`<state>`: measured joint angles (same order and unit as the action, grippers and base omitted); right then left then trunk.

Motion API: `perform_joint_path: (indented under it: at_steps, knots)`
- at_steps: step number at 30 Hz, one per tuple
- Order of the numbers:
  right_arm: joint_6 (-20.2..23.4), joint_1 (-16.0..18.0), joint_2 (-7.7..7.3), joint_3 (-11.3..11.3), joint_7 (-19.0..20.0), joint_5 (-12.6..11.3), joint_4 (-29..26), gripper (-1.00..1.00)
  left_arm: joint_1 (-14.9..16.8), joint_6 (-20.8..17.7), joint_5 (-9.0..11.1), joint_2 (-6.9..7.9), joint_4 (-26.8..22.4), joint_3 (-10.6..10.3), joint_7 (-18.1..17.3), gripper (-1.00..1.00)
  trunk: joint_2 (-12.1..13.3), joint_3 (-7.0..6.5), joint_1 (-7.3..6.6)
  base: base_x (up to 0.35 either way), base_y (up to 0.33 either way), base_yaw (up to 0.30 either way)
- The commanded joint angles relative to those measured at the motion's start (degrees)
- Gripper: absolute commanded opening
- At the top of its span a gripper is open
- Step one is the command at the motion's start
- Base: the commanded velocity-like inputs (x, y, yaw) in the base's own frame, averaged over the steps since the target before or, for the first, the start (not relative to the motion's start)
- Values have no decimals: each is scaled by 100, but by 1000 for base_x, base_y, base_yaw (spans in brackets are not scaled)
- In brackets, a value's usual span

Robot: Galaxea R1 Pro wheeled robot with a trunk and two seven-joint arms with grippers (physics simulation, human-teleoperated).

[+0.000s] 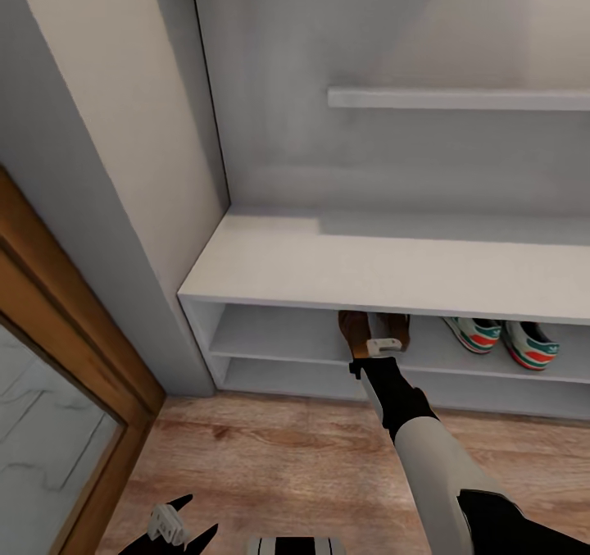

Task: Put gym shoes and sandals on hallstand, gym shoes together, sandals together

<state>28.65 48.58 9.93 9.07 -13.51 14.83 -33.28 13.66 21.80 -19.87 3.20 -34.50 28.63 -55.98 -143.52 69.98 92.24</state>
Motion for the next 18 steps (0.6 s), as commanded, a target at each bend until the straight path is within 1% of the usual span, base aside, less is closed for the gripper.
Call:
perform_joint_path:
  at_steps: [1, 9, 15, 18]
  knots:
    - [27, 3, 7, 30, -3, 28, -9, -100, 2, 30, -52, -5, -4, 37, -26, 100, -2, 5, 0, 95, 0, 0]
    - [27, 3, 7, 27, -2, 28, 5, -100, -3, 30, -52, -4, -4, 37, -23, 100, -2, 5, 0, 37, 0, 0]
    - [27, 3, 7, 32, -4, 36, 0, -100, -10, 38, -52, -11, -3, 45, -14, 100, -2, 5, 0, 206, 0, 0]
    - [27, 3, 7, 33, -3, 37, -2, -100, -12, 36, -52, -7, -4, 46, -11, 100, -2, 5, 0, 80, 0, 0]
